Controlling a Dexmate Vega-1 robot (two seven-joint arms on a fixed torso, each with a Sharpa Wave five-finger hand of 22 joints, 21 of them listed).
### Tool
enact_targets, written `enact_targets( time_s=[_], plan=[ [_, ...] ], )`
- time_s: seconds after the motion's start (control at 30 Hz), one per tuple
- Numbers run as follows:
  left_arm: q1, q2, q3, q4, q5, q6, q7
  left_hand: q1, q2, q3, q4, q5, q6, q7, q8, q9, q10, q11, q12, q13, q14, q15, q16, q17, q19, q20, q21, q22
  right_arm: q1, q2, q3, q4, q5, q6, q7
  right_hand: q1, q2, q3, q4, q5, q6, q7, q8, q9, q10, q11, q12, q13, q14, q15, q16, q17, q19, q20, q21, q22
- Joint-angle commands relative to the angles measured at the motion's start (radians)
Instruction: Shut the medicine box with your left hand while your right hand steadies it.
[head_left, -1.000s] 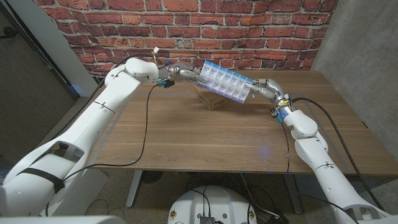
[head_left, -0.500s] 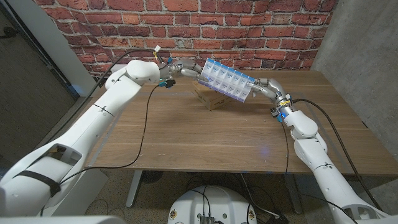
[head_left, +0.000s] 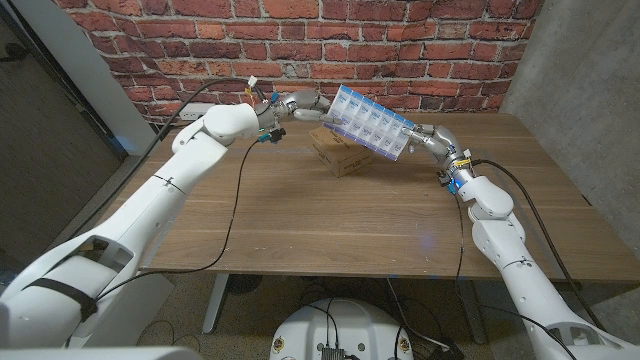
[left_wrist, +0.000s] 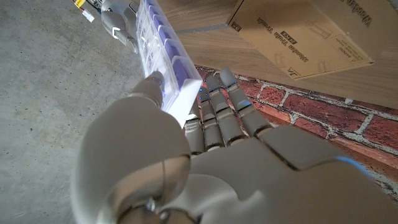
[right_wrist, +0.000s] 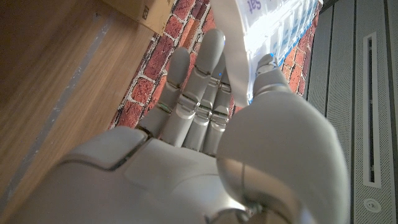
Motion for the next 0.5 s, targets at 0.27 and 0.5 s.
enact_targets(
  time_s=[0.27,0.5],
  plan=[
    [0.04,-0.015,0.005,0.023,-0.024,-0.129,0.129,-0.014,0.007,0.049,0.07,0.043,-0.04,-0.003,0.152,0.233,0.102,-0.124,0.013,0.035,-0.022,-0.106,-0.011,0.016,-0.029,0.001,0.036,0.022,0.037,0.043,0.019,0.041,0.192,-0.096,0.194,0.101,0.083,0.027,-0.022,0.006,0.034,-0.013,0.006,0.012,0.175,-0.069,0.006,0.006,0.022,-0.026,0.013,0.007,0.031,-0.141,0.011,-0.022],
    [0.039,-0.024,0.012,0.039,-0.067,-0.176,0.123,-0.008,-0.003,0.05,0.071,0.063,-0.032,0.004,0.186,0.272,0.114,-0.13,0.026,0.051,-0.013,-0.11,-0.01,0.02,-0.029,-0.005,0.055,0.026,0.07,0.082,0.038,0.103,0.314,-0.157,0.316,0.105,0.082,0.031,-0.026,0.004,0.036,-0.01,0.006,0.015,0.183,-0.07,0.005,0.004,0.029,-0.026,0.016,0.008,0.052,-0.143,0.017,-0.035]
  ],
)
